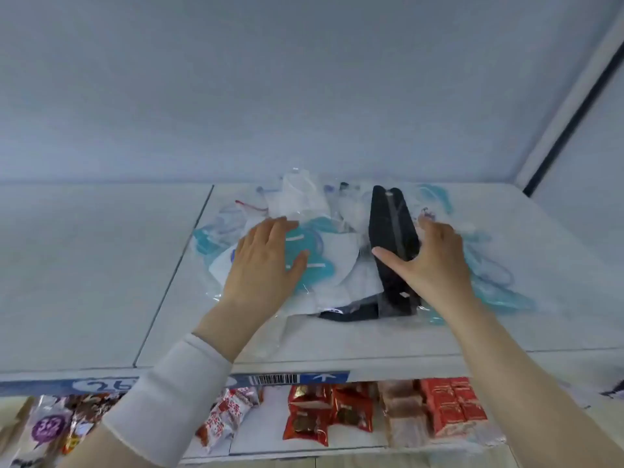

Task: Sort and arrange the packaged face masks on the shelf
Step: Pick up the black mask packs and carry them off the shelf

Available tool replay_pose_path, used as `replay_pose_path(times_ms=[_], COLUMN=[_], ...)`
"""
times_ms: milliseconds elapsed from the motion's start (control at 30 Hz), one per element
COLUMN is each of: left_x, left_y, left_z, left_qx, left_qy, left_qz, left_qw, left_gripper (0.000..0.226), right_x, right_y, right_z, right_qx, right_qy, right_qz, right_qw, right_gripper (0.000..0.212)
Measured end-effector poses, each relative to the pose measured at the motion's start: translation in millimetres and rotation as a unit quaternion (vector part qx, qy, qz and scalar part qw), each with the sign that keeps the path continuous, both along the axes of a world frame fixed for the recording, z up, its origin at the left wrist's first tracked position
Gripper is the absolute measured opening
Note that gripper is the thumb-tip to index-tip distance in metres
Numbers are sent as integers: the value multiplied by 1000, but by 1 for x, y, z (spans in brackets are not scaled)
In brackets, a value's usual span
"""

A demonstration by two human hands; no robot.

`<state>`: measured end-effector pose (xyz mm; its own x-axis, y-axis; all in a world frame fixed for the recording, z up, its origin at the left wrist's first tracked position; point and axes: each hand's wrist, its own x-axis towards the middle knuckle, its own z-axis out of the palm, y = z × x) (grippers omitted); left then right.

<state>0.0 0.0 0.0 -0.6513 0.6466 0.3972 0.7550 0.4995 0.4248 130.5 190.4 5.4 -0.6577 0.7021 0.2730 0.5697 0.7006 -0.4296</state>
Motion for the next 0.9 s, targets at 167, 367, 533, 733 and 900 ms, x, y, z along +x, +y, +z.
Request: replay_pose_path(times_ms=[167, 367, 533, 733, 900], left_x=[-12, -17, 4, 27, 32], left_y=[18, 30, 55, 81, 49], left_z=[-9, -9, 19, 43, 23], left_qx=[-17, -1, 92, 228, 311], left_qy=[-5, -20, -83, -447, -418], left_qz=[-23, -16, -30, -58, 30], left_qw=[1000, 1000, 992, 863, 853], left_gripper=[58, 41, 44, 19, 3], right_x=[-23, -32, -38, -33, 1], right_y=[13, 27, 39, 38, 34], right_z=[-3, -1, 30, 48, 15], right_qx=[2, -128, -302, -337, -244], right_qy=[-54, 72, 240, 259, 211], right_qz=[-31, -23, 28, 115, 201], right_qw=[998, 989, 922, 898, 925], right_gripper=[96, 75, 17, 21, 14])
